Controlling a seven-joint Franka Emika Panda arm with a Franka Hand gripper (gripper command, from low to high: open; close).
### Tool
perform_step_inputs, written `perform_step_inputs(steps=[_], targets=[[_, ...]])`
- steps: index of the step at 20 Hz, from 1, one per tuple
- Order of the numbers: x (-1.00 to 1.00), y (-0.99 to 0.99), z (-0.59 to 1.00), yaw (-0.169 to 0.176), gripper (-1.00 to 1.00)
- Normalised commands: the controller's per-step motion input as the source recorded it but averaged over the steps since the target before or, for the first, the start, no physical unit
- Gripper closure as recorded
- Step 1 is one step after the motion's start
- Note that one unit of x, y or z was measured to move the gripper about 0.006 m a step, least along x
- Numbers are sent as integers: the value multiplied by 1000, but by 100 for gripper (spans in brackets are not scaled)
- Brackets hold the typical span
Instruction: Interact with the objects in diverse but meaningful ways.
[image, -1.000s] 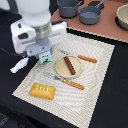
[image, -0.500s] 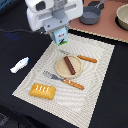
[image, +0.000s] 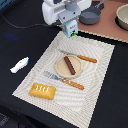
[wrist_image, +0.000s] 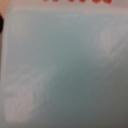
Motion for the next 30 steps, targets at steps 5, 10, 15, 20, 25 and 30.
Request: perform_step_inputs(steps=[5, 10, 15, 20, 25, 30], targets=[[607, 392, -118, -22, 100], [357, 109, -221, -33, 100], [152, 28, -263, -16, 100], [-27, 1, -99, 20, 100], [53, 108, 7, 6, -100], [258, 179, 494, -4, -100]])
